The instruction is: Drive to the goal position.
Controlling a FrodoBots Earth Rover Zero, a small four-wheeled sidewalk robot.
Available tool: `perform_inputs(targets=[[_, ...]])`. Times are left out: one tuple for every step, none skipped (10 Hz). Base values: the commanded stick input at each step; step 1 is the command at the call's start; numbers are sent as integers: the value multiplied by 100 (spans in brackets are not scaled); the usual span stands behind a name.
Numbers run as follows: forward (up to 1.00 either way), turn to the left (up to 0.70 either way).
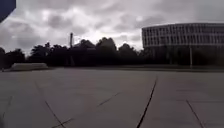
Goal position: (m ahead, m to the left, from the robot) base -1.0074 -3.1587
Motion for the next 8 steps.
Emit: perform_inputs(targets=[[70,-35],[70,-35],[70,-35],[70,-35],[70,-35],[70,-35],[70,-35],[70,-35]])
